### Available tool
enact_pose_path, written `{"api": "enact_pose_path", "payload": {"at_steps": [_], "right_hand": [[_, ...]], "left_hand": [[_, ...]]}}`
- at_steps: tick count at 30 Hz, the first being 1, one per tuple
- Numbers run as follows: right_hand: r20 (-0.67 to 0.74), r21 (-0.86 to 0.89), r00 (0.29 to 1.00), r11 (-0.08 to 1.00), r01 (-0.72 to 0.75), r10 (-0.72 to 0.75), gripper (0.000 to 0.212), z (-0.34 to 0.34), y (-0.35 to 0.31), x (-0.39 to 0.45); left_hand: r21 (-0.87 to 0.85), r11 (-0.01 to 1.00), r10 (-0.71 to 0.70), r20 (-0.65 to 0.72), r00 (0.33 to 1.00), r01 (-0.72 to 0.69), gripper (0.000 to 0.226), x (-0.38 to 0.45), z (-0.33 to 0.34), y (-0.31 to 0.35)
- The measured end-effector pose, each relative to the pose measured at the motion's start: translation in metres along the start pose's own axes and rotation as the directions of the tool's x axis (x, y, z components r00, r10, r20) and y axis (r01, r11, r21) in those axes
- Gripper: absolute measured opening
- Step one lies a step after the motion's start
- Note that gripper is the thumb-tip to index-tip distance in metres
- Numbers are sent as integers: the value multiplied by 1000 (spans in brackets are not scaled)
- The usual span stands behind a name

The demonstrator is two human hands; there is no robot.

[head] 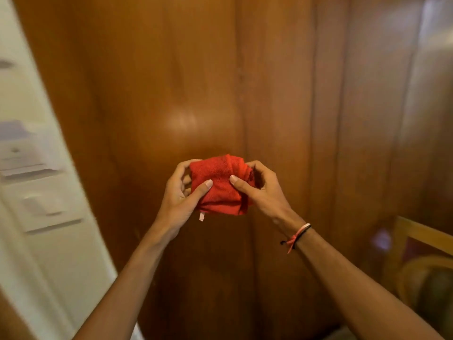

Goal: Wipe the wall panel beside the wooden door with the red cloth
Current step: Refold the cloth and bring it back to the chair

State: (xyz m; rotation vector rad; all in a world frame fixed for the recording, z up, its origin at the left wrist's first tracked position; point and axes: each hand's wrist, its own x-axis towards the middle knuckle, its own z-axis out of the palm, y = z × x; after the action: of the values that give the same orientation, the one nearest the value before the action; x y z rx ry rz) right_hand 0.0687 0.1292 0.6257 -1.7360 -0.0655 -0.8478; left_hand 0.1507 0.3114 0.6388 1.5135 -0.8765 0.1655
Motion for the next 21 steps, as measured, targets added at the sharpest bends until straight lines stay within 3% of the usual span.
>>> {"api": "enact_pose_path", "payload": {"at_steps": [6,11,13,17,21], "right_hand": [[-207,-301,959,921,-248,191,36,-120,66,-47],[-369,-341,814,749,-568,450,72,-196,131,-104],[-388,-325,720,645,-692,576,75,-224,165,-130],[-308,-209,466,419,-884,830,42,-263,243,-191],[-264,-120,283,259,-958,922,42,-278,321,-265]], "left_hand": [[-41,989,-135,189,973,145,42,-9,147,-59],[51,939,-336,343,877,340,45,-43,250,-119],[112,880,-463,413,784,461,49,-67,291,-149],[204,708,-676,473,565,676,50,-131,351,-208],[313,458,-848,433,304,832,56,-202,396,-267]]}}
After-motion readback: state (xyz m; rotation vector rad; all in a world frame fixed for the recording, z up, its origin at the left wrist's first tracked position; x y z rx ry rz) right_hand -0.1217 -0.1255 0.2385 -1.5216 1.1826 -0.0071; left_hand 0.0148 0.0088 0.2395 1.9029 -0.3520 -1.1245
